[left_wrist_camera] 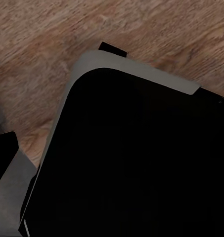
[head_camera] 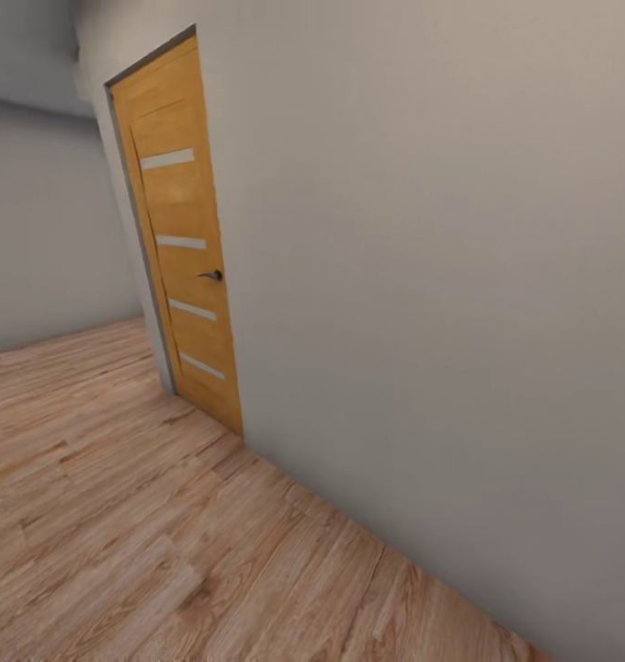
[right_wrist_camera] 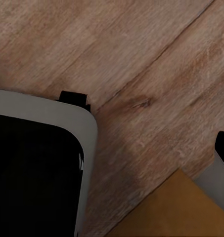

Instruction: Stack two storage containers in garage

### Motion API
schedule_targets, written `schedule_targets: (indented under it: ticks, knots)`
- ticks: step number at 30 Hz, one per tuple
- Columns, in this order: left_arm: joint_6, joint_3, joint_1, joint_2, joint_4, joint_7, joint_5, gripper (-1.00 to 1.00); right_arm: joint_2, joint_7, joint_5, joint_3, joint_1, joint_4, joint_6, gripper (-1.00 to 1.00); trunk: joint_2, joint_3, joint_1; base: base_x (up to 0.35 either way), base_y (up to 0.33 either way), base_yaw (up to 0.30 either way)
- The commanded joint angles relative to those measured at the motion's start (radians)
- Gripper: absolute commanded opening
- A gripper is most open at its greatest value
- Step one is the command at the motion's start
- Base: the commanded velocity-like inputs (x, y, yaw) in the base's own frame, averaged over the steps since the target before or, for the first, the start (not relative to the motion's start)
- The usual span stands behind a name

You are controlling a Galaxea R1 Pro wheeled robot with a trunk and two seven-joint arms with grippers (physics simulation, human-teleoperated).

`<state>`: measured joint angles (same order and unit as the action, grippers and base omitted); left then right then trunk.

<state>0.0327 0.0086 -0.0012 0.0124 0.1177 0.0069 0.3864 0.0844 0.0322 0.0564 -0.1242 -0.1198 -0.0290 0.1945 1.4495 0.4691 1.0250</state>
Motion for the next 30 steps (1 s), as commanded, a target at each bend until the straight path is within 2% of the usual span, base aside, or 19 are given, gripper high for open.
schedule_targets:
  ticks: [1,30]
  knots:
    - [0.002,0.001,0.0,0.0,0.0,0.001,0.003,1.0,0.0,0.003,0.006,-0.005,-0.001,-0.003,0.005,1.0,0.001,0.001,0.0,0.0,0.0,0.265]
    - [0.003,0.001,0.001,0.0,0.0,0.001,0.003,1.0,0.0,0.003,0.006,-0.006,-0.001,-0.003,0.005,1.0,0.001,0.001,0.0,0.0,0.0,0.292]
